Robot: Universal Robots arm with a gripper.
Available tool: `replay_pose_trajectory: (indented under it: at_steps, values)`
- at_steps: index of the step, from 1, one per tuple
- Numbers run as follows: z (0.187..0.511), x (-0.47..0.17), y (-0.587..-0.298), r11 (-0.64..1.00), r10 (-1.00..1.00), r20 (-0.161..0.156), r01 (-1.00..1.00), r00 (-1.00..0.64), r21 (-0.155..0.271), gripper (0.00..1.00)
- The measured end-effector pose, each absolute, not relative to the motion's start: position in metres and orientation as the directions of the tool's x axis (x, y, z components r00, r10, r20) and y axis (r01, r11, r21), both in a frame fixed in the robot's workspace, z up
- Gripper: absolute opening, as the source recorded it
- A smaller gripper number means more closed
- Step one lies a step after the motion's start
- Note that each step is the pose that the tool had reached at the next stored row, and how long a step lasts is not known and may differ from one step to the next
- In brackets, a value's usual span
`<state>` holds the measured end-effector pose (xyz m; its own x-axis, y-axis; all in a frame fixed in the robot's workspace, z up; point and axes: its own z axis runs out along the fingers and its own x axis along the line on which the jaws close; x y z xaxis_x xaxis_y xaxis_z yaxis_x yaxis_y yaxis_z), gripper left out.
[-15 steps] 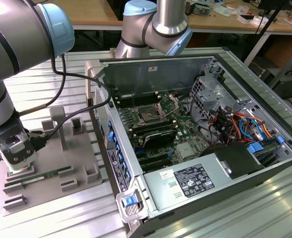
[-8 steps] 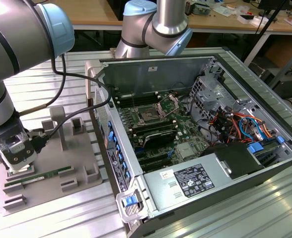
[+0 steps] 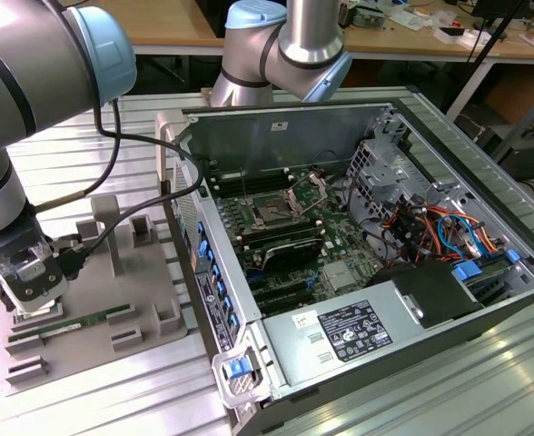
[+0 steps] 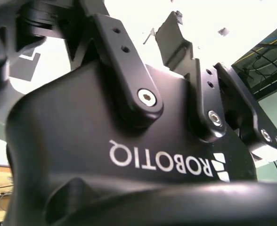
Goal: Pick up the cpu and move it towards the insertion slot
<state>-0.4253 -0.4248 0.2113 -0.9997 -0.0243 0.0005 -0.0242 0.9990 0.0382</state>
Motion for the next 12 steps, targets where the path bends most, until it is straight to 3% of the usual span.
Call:
replay_pose_trajectory:
  at_steps: [1,12]
  values:
    - [0.2112,-0.4253,-0.4248,0.999,-0.024,0.001,-0.024,-1.000,0.038,0.62]
    - [0.2064,-0.4253,-0.4218,0.998,-0.058,0.000,-0.058,-0.998,0.038,0.62]
